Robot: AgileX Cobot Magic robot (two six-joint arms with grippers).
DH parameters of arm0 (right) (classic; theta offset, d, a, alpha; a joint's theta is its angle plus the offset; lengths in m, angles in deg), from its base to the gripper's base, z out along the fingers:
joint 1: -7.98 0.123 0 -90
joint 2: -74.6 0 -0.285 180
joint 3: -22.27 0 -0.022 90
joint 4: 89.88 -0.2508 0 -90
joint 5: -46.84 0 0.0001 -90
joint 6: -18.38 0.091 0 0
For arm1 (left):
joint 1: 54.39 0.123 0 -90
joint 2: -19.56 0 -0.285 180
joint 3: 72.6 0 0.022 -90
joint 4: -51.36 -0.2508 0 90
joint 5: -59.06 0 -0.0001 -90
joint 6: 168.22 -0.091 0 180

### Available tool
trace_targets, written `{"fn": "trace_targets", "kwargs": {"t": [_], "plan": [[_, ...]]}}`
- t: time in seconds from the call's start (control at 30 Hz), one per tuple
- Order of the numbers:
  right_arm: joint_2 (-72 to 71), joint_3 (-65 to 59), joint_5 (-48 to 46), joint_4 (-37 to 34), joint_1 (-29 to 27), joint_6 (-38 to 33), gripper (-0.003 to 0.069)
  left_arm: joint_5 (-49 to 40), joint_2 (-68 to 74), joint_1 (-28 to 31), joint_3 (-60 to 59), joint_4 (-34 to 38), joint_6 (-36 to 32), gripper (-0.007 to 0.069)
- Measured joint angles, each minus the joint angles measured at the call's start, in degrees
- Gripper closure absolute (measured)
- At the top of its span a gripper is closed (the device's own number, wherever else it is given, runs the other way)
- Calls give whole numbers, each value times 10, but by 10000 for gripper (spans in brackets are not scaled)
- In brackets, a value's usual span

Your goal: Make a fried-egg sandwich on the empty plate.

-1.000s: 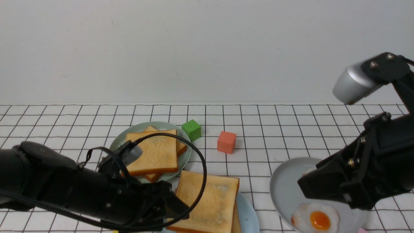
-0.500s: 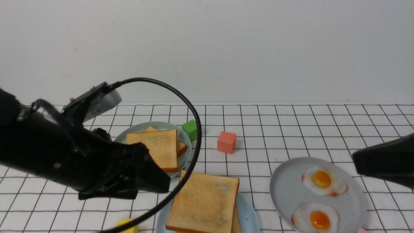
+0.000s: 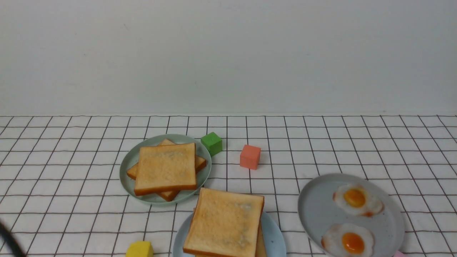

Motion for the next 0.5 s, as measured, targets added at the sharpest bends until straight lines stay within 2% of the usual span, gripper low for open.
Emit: {"fn": "trace_targets", "kwargs": {"t": [0.27, 0.5], "plan": [[-70, -63, 14, -4, 0, 0, 657, 0, -140, 0, -11, 3, 52, 638], [-71, -86, -4, -5, 0, 0, 652, 0, -161, 0, -11, 3, 53, 638]]}}
